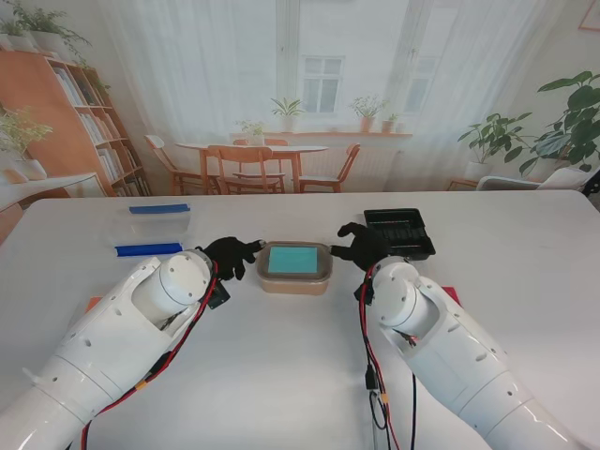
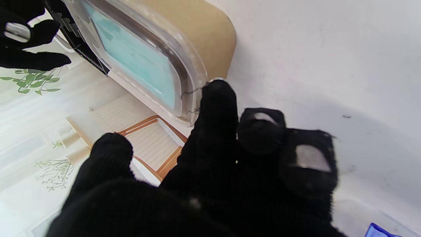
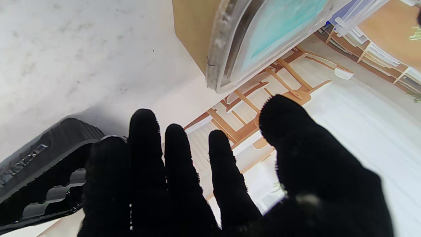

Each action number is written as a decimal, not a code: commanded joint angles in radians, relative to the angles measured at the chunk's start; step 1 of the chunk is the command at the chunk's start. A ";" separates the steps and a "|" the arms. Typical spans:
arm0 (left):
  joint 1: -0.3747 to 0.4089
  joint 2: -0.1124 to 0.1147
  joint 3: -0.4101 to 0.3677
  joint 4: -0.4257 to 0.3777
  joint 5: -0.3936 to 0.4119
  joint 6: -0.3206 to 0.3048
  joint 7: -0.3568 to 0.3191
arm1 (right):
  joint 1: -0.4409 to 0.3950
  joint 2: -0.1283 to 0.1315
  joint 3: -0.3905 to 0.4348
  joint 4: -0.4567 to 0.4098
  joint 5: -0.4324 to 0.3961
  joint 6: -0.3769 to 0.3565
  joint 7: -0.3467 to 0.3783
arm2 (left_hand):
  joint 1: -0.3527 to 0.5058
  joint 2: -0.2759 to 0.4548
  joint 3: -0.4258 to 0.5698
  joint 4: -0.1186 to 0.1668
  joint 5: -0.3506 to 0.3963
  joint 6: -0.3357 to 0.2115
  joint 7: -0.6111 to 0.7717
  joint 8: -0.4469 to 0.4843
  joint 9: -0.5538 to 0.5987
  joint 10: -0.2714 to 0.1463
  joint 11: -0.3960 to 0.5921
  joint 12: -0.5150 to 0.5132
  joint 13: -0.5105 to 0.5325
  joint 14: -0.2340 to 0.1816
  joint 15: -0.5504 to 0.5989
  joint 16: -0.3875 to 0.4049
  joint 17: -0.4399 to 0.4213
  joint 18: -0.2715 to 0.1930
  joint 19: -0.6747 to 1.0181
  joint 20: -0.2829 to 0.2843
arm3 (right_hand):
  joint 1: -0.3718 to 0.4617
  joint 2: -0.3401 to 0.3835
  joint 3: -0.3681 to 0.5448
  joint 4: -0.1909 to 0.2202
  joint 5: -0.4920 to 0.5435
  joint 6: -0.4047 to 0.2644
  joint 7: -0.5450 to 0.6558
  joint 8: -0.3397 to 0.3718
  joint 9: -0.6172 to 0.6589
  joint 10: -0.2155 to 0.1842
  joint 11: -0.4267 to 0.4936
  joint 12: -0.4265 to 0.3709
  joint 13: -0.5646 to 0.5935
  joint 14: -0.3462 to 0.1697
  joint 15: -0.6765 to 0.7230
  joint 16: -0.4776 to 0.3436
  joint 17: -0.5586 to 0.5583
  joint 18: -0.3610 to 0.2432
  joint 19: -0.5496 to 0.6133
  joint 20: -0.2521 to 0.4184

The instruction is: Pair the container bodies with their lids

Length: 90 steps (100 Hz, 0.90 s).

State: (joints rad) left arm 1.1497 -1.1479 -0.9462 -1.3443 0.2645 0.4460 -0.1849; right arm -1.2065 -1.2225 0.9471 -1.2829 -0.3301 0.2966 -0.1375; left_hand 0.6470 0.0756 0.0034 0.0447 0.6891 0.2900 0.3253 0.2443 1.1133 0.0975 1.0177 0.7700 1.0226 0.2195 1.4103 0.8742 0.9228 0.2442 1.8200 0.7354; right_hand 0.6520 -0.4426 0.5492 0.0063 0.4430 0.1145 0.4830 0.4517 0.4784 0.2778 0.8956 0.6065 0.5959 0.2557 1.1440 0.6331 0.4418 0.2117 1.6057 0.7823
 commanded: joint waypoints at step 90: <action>0.033 0.005 -0.013 -0.009 0.045 -0.044 0.009 | 0.032 0.026 -0.103 0.068 -0.104 -0.108 0.049 | 0.019 0.004 -0.014 0.011 -0.063 -0.029 -0.012 -0.014 -0.216 0.144 -0.327 -0.196 -0.356 0.215 -0.402 -0.151 -0.459 0.068 -0.304 0.171 | 0.001 -0.232 0.276 -0.043 -0.097 -0.215 0.290 0.134 -0.236 -0.102 0.042 -0.055 -0.125 -0.036 -0.111 -0.014 -0.149 -0.003 -0.082 -0.003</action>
State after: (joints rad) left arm 1.1742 -1.1453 -0.9576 -1.3529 0.3075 0.4091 -0.1781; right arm -1.1753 -1.1943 0.8438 -1.2196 -0.4398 0.1814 -0.1057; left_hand 0.6490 0.0755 0.0036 0.0448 0.6493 0.2641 0.3254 0.2442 0.9370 0.2158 0.7467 0.6184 0.7167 0.3659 1.0791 0.7603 0.5421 0.3368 1.5933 0.8839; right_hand 0.6465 -0.6539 0.8066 -0.0218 0.3292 -0.1032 0.7646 0.5630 0.2529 0.1813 0.9260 0.5542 0.4702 0.2430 1.0105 0.6100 0.2904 0.2304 1.5074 0.7800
